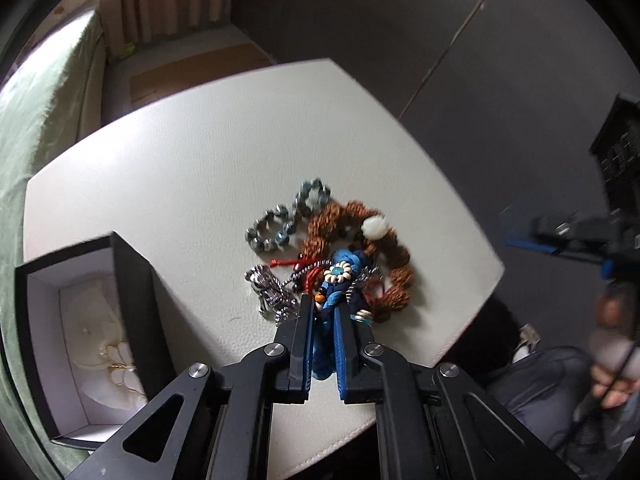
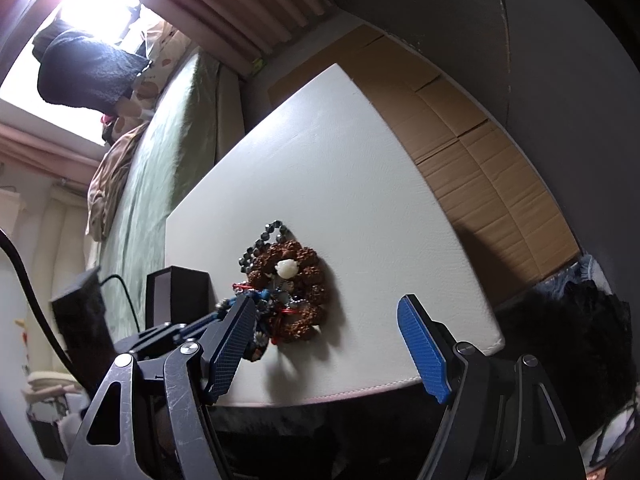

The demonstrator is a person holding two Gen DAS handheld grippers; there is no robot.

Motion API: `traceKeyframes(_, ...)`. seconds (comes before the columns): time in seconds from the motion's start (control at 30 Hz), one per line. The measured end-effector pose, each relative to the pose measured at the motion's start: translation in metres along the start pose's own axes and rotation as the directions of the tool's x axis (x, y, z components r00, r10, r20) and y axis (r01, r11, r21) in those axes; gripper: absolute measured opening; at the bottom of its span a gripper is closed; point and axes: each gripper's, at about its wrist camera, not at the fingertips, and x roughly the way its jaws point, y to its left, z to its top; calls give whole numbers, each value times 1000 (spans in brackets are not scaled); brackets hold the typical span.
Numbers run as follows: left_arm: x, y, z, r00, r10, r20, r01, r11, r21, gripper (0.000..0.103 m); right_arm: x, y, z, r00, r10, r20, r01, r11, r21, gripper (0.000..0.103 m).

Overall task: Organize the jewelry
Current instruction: 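Grasp the blue knotted bracelet with the left gripper, then lift the blue bracelet with the left gripper while the right grasps the brown bead bracelet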

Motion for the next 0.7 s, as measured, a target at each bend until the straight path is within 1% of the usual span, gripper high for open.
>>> traceKeyframes(0.27,-34,24,5,996,-9,84,12,999,-46,9,15,18,-2,1000,-4,-21,3,1000,-26,75)
traceKeyframes(0.43,-48,40,3,994,-1,113,10,997,-82,9,26,29,-3,999,-12,-37,11,999,-40,75)
traceKeyframes(0.5,-53,46,1,992,2,123,10,996,-94,9,32,35,-5,999,-30,-41,28,998,-51,70)
traceKeyframes(0.57,-56,51,0,991,4,132,10,994,-105,9,38,37,-6,997,-51,-51,48,997,-54,58)
traceKeyframes(0.6,-59,53,0,991,5,137,10,994,-111,9,42,37,-7,996,-62,-58,59,997,-55,55)
traceKeyframes(0.67,-62,55,-2,989,5,145,13,993,-119,9,51,37,-7,993,-92,-76,87,995,-56,44)
traceKeyframes(0.7,-64,57,-3,989,4,150,15,992,-122,9,57,37,-8,990,-107,-88,103,993,-56,42)
